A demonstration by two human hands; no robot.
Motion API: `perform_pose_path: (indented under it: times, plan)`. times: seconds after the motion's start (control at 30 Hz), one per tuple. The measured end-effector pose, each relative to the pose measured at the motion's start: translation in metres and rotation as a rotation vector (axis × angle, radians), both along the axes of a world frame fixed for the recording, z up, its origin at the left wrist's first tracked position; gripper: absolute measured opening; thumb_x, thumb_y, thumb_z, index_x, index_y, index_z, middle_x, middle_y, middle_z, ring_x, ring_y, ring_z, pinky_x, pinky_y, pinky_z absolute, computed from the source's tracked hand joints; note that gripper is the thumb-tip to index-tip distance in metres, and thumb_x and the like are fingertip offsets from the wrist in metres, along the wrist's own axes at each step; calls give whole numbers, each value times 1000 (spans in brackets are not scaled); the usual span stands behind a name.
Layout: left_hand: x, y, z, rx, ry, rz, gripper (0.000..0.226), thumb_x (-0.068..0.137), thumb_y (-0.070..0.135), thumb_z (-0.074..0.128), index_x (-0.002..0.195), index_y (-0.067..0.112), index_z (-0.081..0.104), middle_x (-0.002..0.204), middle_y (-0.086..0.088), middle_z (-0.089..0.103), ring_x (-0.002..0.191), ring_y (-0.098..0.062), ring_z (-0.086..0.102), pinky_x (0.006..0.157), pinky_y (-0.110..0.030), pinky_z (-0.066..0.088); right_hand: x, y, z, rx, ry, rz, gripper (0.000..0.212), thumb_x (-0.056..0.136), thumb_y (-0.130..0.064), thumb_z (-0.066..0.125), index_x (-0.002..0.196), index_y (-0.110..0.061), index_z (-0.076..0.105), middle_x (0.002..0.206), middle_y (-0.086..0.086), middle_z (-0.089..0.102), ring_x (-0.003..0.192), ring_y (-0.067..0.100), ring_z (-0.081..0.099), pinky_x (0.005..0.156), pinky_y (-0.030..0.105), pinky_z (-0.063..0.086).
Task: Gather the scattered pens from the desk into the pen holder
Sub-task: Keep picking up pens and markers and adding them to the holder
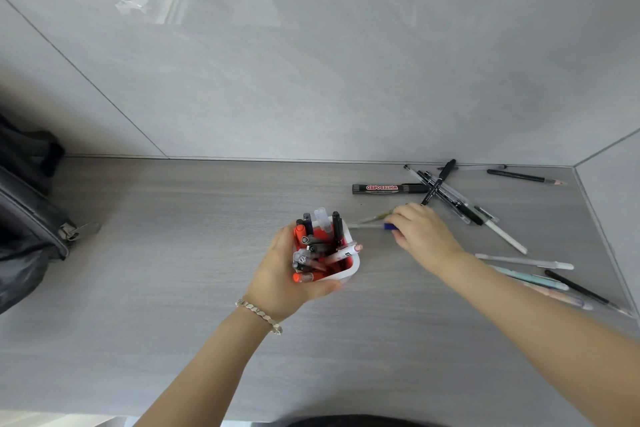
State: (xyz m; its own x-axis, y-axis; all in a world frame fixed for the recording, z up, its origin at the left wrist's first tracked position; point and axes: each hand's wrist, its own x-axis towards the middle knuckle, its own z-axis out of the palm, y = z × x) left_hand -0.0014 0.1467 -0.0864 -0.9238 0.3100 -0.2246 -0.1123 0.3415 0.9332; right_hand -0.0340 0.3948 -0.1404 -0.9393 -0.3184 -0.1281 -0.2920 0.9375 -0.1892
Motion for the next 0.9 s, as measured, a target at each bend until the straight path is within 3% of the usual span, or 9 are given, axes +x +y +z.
perform_pose_path:
  times: [0.07, 0.13, 0.23, 0.33, 0.4, 0.47, 0.6, 0.8, 0.9]
  plan:
    - [1, 1, 2, 6, -7, 5, 66, 58, 0, 82, 99, 30, 42, 104, -13, 57, 86, -21, 56, 73, -8, 50, -11, -6, 1, 3, -63, -67, 19, 68, 6, 67, 86, 2, 65, 86, 20, 63, 79, 38, 61, 68, 43, 52]
    - [2, 0, 3, -17, -3, 19, 68, 51, 20, 85, 103, 32, 43, 110, -8, 58, 92, -17, 61, 81, -18, 52, -18, -9, 1, 54, -75, -84, 12, 74, 4, 63, 86, 5, 63, 92, 22, 61, 85, 39, 57, 70, 45, 52]
    - [2, -1, 2, -34, -17, 18, 70, 49, 28, 81, 107, 31, 43, 113, -10, 59, 96, -16, 62, 86, -31, 54, -24, -14, -1, 249, -107, -53, 28, 39, -6, 83, 56, -6, 60, 59, 9, 61, 59, 27, 60, 50, 30, 46]
    - [1, 1, 2, -11, -11, 14, 65, 56, 6, 84, 102, 29, 45, 105, -9, 59, 89, -17, 61, 79, -17, 52, -32, -20, 2, 265, -65, -105, 32, 32, -11, 81, 53, -10, 58, 50, 4, 58, 52, 24, 58, 60, 30, 28]
    - [1, 1, 3, 2, 6, -1, 65, 59, -2, 81, 99, 32, 44, 103, -8, 59, 85, -12, 60, 76, -10, 50, -26, -32, 28, 162, -12, -141, 28, 49, -6, 80, 65, -4, 58, 50, 9, 59, 52, 29, 58, 62, 34, 33]
    - [1, -1, 0, 9, 8, 16, 66, 53, 12, 84, 104, 31, 46, 108, -8, 60, 89, -8, 62, 77, -11, 50, -24, -39, 55, -147, 99, -245, 11, 80, -6, 62, 83, 0, 53, 54, 13, 53, 52, 33, 52, 50, 34, 33]
    - [1, -2, -4, 17, 6, 13, 69, 54, 12, 85, 107, 30, 46, 113, -10, 60, 97, -3, 62, 77, -9, 49, -4, -34, 118, -519, -152, -312, 21, 96, -24, 34, 86, -9, 44, 55, 0, 35, 50, 17, 31, 50, 29, 25]
    - [1, -2, -5, 12, -13, 43, 74, 43, 39, 79, 109, 31, 46, 109, 0, 62, 97, -4, 62, 77, -8, 48, 33, -33, 193, -340, -434, -59, 36, 94, -33, 35, 104, -5, 54, 87, 22, 58, 66, 24, 46, 61, 36, 35]
    - [1, -2, -6, 4, -24, 44, 74, 43, 39, 80, 108, 33, 46, 110, -4, 62, 97, -7, 63, 83, -16, 50, 34, -49, 193, -116, -499, -7, 35, 94, -33, 38, 66, -15, 50, 65, 9, 50, 62, 23, 42, 54, 37, 35]
